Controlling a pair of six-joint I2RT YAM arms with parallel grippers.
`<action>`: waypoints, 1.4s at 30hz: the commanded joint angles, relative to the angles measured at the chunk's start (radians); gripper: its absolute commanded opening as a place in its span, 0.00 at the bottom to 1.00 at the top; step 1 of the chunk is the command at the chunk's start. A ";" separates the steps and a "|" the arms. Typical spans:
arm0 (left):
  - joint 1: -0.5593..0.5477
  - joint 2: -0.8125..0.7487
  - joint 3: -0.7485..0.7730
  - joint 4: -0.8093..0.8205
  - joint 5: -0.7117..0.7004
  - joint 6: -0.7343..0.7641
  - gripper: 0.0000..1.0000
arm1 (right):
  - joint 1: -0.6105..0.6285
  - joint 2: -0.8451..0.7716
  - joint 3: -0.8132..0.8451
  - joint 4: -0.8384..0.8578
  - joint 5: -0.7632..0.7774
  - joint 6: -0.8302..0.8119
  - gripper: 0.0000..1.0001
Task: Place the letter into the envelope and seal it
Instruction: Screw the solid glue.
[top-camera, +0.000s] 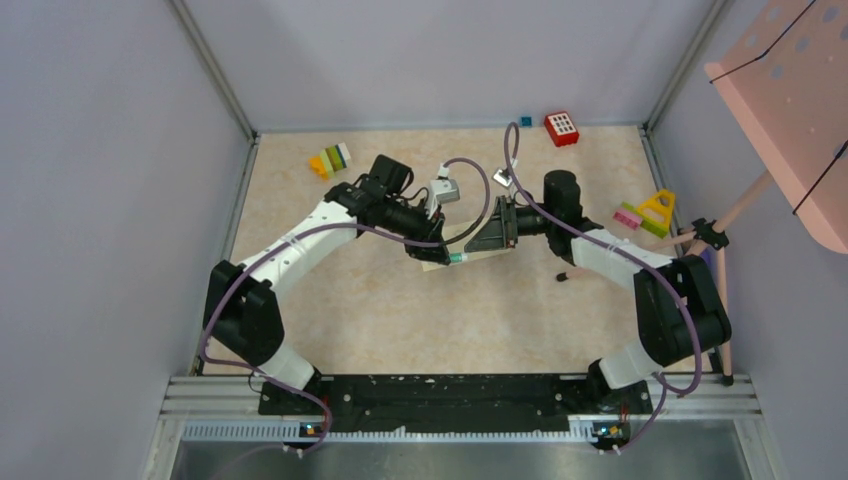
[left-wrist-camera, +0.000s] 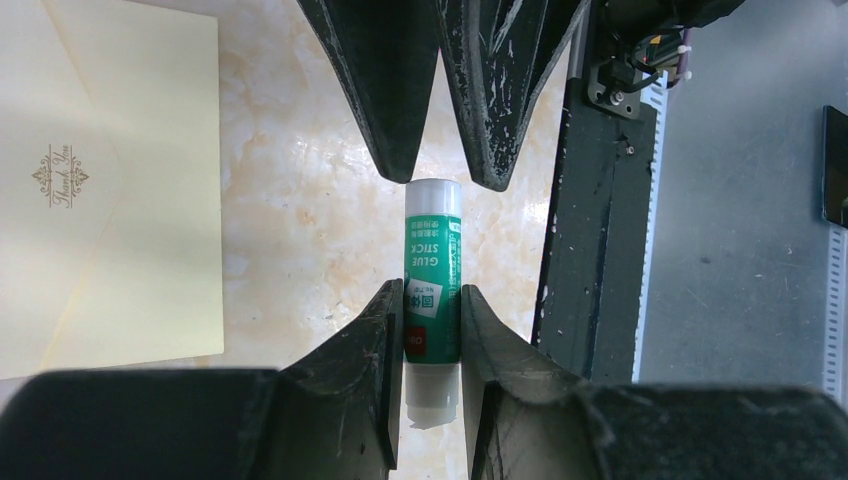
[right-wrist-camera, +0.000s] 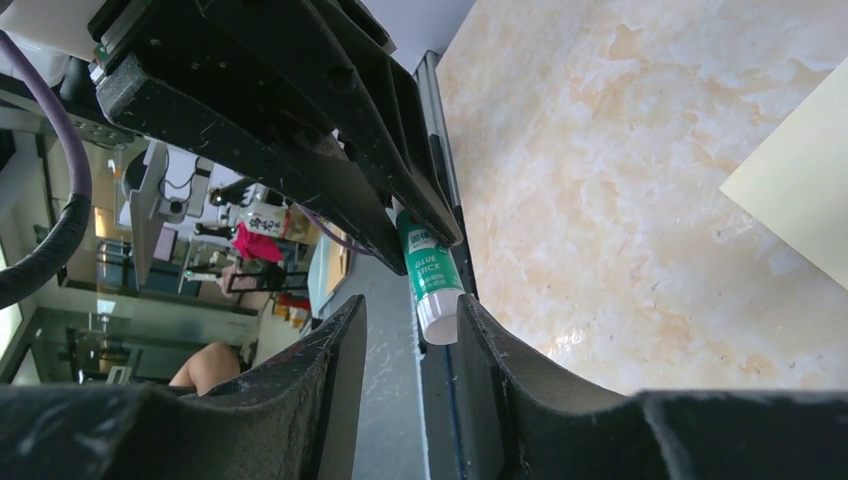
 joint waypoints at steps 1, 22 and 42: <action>-0.002 -0.056 -0.014 0.060 -0.005 -0.015 0.00 | -0.005 0.007 0.006 0.011 0.003 -0.011 0.38; -0.002 -0.066 -0.018 0.068 0.002 -0.019 0.00 | 0.006 0.052 -0.005 0.024 -0.035 -0.015 0.29; 0.003 -0.049 -0.023 0.072 0.028 -0.028 0.00 | 0.042 0.028 -0.022 0.103 -0.090 -0.024 0.17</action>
